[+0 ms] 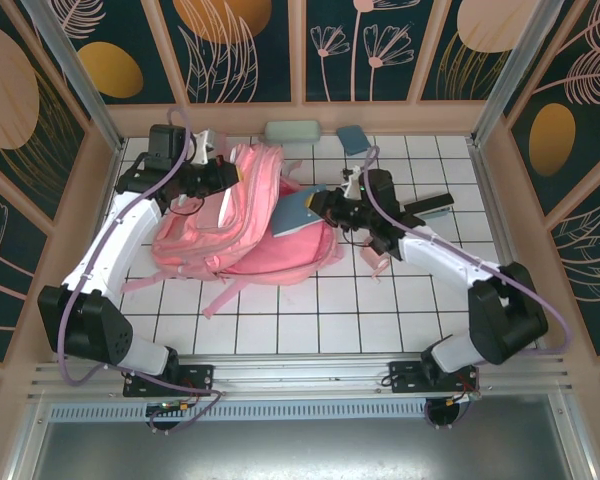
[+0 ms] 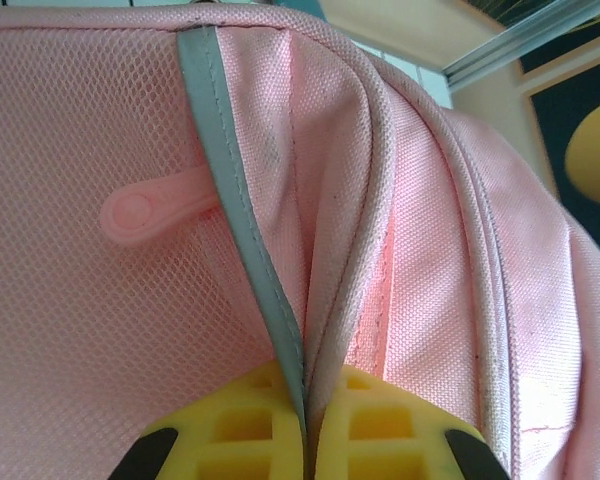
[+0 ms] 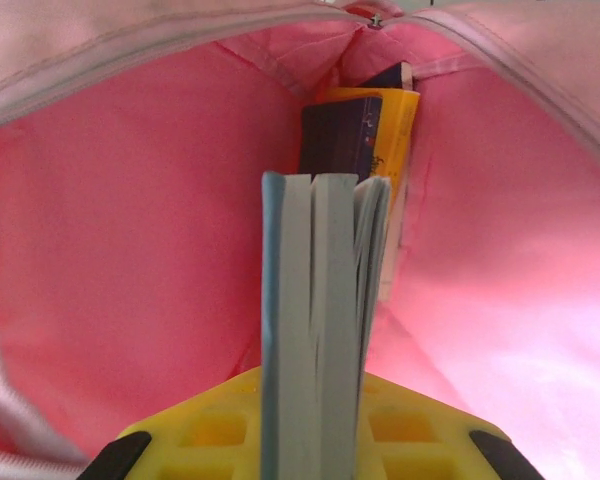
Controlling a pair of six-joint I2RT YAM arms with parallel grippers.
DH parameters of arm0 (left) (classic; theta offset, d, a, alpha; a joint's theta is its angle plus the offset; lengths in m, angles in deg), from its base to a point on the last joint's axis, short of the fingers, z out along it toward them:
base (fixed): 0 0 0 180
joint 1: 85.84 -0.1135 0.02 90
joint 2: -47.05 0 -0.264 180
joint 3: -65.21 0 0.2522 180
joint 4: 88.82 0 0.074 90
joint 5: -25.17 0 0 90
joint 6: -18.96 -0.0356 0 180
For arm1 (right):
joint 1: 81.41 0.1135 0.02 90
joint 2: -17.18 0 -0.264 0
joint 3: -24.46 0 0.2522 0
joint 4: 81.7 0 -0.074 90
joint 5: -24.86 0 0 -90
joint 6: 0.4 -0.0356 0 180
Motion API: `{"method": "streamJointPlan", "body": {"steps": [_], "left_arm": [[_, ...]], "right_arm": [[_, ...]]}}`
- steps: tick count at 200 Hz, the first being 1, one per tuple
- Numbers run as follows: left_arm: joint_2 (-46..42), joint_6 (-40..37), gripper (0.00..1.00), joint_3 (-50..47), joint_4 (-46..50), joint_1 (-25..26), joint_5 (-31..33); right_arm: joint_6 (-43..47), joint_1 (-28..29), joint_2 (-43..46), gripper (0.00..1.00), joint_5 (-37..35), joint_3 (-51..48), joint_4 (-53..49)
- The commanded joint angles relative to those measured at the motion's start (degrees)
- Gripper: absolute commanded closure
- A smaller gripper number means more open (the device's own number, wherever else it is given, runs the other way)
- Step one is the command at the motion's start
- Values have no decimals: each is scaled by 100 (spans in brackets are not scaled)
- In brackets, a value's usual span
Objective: Pack books, pencil case, and school supplies into a backpack
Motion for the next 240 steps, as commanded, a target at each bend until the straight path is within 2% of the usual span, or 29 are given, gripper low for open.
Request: {"method": "streamJointPlan", "body": {"steps": [1,57,86,116,129,144,175,218,240], "left_arm": [[-405,497,100,72,-1204,-110,-922],[-414,645,100,15,-1374,-206,-1147],[-367,728,100,-14,-1435,-230,-1168],[-365,808,100,-47,-1538,-261,-1207],[-356,834,100,-55,-1571,-280,-1218],[-348,861,100,-55,-1584,-305,-1231],[-336,912,100,-115,-1646,-344,-1244],[-330,962,100,-57,-1640,-396,-1248],[-354,992,100,-107,-1637,-458,-1218]], "right_arm": [[-557,307,-598,100,-394,581,609],[-978,874,-2566,100,-639,2226,782],[-1129,1216,-3609,100,-697,3361,417],[-835,1545,-4552,94,-962,4654,-394],[-807,1607,-4914,87,-914,5084,-617],[-784,1610,-5148,72,-879,5403,-854],[-584,1541,-4914,44,-870,5161,-789],[-257,1398,-4294,34,-489,4423,-415],[208,1374,-3782,24,-399,3889,-295]]}}
